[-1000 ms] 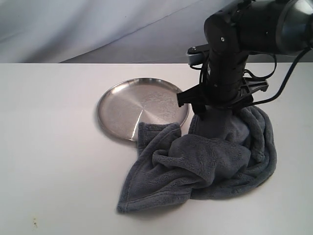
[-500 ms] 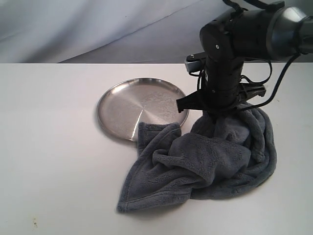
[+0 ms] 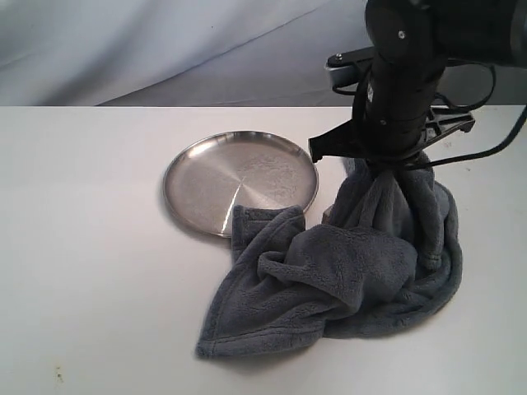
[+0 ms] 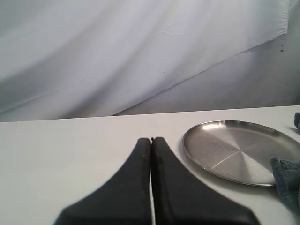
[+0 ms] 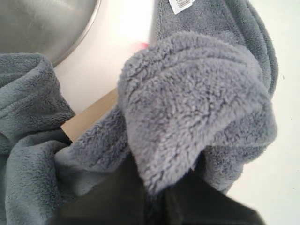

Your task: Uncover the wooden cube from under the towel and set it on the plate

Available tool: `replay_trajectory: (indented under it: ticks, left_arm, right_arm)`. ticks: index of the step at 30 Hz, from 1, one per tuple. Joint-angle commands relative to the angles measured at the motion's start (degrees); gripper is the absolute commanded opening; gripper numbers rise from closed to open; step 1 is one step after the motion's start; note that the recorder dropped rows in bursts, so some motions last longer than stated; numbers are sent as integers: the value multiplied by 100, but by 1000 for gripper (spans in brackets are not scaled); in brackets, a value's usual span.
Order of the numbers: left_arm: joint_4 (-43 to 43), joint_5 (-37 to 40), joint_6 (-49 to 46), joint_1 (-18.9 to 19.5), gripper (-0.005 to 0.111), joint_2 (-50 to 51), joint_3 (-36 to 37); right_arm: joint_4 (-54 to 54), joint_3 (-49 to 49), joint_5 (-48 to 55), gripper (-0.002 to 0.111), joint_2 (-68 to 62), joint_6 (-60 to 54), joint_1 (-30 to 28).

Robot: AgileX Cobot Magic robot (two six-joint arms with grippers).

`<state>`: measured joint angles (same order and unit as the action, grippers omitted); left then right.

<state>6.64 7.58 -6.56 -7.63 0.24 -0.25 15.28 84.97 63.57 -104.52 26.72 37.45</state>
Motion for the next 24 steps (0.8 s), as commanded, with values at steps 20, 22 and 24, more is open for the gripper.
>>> replay_trajectory:
  ticks: [20,22,24]
  left_arm:
    - [10,-2,14,-28,0,-24,25]
    - [10,-2,14,-28,0,-24,25]
    - [10,-2,14,-28,0,-24,25]
  right_arm:
    - [919,-382,639,0,2517,-520,194]
    - [1143,-583,639,0,2595,-483,194]
    - [1407,-793,639,0,2655,-330,194]
